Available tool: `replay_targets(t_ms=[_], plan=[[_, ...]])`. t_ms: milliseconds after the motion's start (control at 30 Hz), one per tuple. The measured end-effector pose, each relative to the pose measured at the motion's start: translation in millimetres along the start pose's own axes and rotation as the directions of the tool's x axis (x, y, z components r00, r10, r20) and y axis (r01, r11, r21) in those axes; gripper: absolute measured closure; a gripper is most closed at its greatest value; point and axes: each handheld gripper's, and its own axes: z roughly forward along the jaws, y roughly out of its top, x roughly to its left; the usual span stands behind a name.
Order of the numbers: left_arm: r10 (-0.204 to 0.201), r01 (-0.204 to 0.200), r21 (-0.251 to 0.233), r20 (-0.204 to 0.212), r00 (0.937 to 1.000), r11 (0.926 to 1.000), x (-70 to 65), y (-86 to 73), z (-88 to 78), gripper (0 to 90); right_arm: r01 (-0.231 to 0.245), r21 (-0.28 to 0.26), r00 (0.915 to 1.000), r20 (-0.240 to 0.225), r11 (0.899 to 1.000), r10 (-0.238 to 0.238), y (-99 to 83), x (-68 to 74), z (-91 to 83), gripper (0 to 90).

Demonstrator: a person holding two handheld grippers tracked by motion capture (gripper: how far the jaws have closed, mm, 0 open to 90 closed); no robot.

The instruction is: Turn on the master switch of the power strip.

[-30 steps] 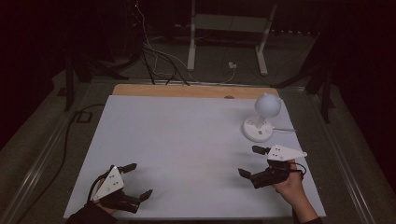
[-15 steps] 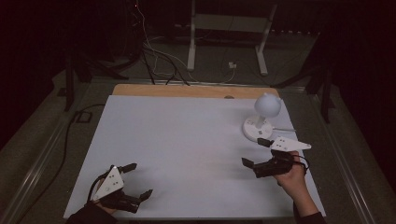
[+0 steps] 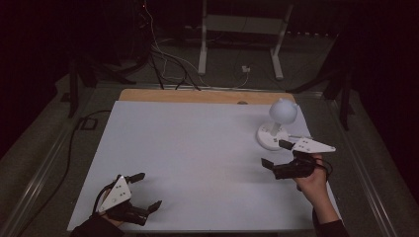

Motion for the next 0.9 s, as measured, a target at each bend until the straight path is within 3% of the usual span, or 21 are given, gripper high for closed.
replay_targets(t_ms=[367,900], plan=[[-0.001,0.001,-0.001,0.0,1.0,1.0,0.1,0.0,-0.2,0.1,-0.024,-0.006,0.9971,0.072,1.0,0.024,0.5,-19.1,-2.0,0.1],[0.001,-0.001,0.002,0.0,1.0,1.0,0.2,-0.1,-0.1,0.1,-0.084,-0.007,0.9915,0.1,0.996,0.084,-5.7,-43.1,0.9,0.1]])
